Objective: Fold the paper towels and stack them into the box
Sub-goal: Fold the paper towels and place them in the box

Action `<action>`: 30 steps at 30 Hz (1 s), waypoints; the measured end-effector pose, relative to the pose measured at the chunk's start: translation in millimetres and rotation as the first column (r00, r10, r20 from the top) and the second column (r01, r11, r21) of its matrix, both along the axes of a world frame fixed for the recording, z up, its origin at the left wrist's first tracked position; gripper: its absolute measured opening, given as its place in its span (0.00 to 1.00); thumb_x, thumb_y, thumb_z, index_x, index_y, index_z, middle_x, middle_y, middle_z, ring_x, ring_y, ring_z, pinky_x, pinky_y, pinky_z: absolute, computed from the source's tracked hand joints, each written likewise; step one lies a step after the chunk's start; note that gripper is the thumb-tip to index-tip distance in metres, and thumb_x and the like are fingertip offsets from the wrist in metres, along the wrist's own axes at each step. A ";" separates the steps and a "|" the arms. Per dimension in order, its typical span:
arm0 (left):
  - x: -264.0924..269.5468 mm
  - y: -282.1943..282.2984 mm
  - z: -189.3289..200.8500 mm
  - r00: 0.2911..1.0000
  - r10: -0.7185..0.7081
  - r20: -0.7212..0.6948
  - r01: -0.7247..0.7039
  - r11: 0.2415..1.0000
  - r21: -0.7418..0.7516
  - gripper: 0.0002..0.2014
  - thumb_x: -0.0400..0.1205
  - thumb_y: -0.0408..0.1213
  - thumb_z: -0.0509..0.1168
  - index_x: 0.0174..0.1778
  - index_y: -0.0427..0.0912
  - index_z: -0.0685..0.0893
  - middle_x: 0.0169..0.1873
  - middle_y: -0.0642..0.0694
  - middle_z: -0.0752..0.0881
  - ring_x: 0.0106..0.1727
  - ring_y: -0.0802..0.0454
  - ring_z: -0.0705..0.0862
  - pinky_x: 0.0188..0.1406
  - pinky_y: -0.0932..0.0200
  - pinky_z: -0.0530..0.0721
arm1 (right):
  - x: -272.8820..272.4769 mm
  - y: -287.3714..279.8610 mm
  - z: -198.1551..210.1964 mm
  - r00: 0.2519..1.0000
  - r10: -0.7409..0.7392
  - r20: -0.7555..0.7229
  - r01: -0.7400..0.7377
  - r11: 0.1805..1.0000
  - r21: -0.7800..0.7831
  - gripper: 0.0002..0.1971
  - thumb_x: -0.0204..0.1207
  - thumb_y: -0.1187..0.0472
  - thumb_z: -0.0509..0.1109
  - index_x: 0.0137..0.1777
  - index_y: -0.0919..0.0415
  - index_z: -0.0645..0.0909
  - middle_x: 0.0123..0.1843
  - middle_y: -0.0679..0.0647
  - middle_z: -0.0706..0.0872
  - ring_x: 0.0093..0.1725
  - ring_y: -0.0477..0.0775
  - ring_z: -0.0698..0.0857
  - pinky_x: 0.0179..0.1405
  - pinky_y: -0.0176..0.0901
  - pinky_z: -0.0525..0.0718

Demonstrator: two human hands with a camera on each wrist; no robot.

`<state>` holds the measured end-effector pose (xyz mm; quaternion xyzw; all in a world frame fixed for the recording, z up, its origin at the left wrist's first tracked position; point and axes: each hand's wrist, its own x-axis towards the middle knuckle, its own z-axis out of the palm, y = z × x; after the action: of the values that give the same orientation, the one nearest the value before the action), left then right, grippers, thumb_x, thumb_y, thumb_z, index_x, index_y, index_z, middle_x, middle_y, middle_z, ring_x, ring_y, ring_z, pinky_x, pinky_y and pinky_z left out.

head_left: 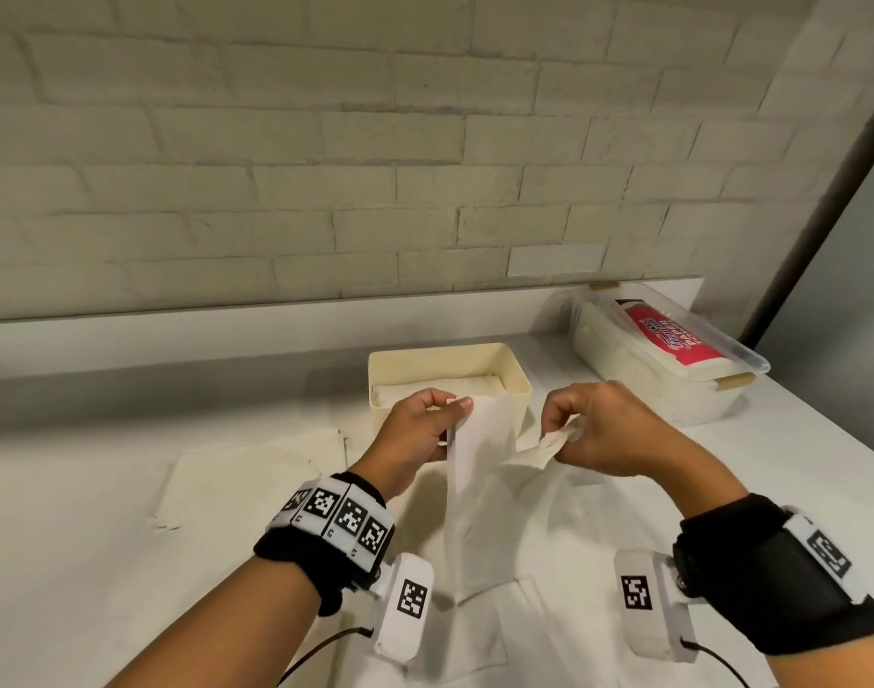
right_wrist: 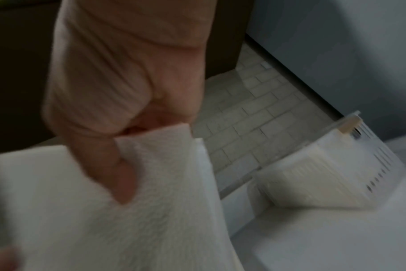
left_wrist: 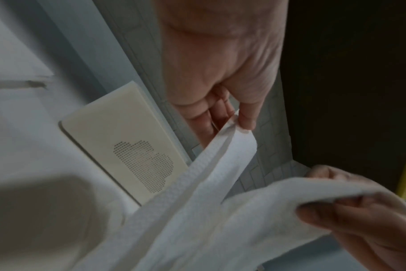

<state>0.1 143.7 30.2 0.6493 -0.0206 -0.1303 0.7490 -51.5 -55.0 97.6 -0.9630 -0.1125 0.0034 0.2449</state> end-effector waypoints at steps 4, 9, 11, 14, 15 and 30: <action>8.4 3.0 13.9 0.999 0.034 0.034 -0.034 0.999 -0.008 0.09 0.81 0.35 0.67 0.36 0.43 0.76 0.32 0.47 0.84 0.26 0.58 0.82 0.27 0.65 0.84 | 9.1 -3.6 21.0 0.997 -0.080 0.023 0.082 0.990 -0.116 0.10 0.71 0.64 0.72 0.51 0.54 0.88 0.45 0.47 0.87 0.45 0.49 0.81 0.43 0.36 0.79; 13.4 2.3 25.3 0.995 0.031 0.097 -0.037 0.998 0.056 0.08 0.81 0.36 0.67 0.36 0.43 0.77 0.33 0.47 0.85 0.28 0.57 0.82 0.29 0.65 0.83 | 7.3 11.4 31.8 0.997 0.045 -0.064 -0.049 0.997 -0.058 0.08 0.69 0.67 0.74 0.42 0.54 0.91 0.38 0.39 0.87 0.39 0.41 0.84 0.39 0.30 0.80; 13.3 -0.7 28.8 0.992 0.025 0.120 -0.034 0.997 0.075 0.08 0.80 0.36 0.67 0.37 0.43 0.77 0.32 0.47 0.86 0.28 0.57 0.82 0.32 0.62 0.83 | 9.0 15.8 33.8 0.994 0.055 -0.097 -0.058 0.998 -0.034 0.09 0.68 0.68 0.74 0.39 0.53 0.91 0.36 0.36 0.87 0.36 0.38 0.84 0.36 0.28 0.81; 10.8 -7.7 33.3 0.990 0.001 0.143 -0.012 0.997 0.078 0.08 0.80 0.36 0.68 0.36 0.44 0.77 0.31 0.47 0.85 0.31 0.55 0.81 0.37 0.59 0.80 | 15.6 23.1 34.9 0.995 0.049 -0.091 -0.053 0.998 -0.043 0.09 0.68 0.68 0.74 0.43 0.54 0.90 0.35 0.39 0.86 0.35 0.39 0.82 0.30 0.23 0.78; 9.5 -10.3 34.6 0.989 -0.013 0.147 0.002 0.997 0.075 0.08 0.80 0.36 0.68 0.36 0.44 0.77 0.31 0.47 0.84 0.31 0.54 0.80 0.37 0.58 0.80 | 18.0 26.0 34.6 0.995 0.053 -0.083 -0.058 0.997 -0.052 0.09 0.67 0.68 0.75 0.44 0.55 0.90 0.36 0.41 0.85 0.35 0.40 0.81 0.30 0.23 0.77; -0.4 -10.0 38.2 0.970 -0.137 0.200 0.116 0.987 0.113 0.08 0.80 0.41 0.67 0.37 0.44 0.78 0.33 0.43 0.80 0.34 0.49 0.75 0.34 0.61 0.75 | 33.6 37.6 29.6 0.999 -0.029 0.020 0.028 0.998 0.064 0.17 0.63 0.68 0.79 0.46 0.49 0.79 0.38 0.47 0.86 0.42 0.49 0.85 0.40 0.42 0.86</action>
<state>-0.3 133.7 68.4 0.6934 -0.1335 -0.1104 0.6994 -17.9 -17.4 127.3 -0.9561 -0.1015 -0.0138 0.2744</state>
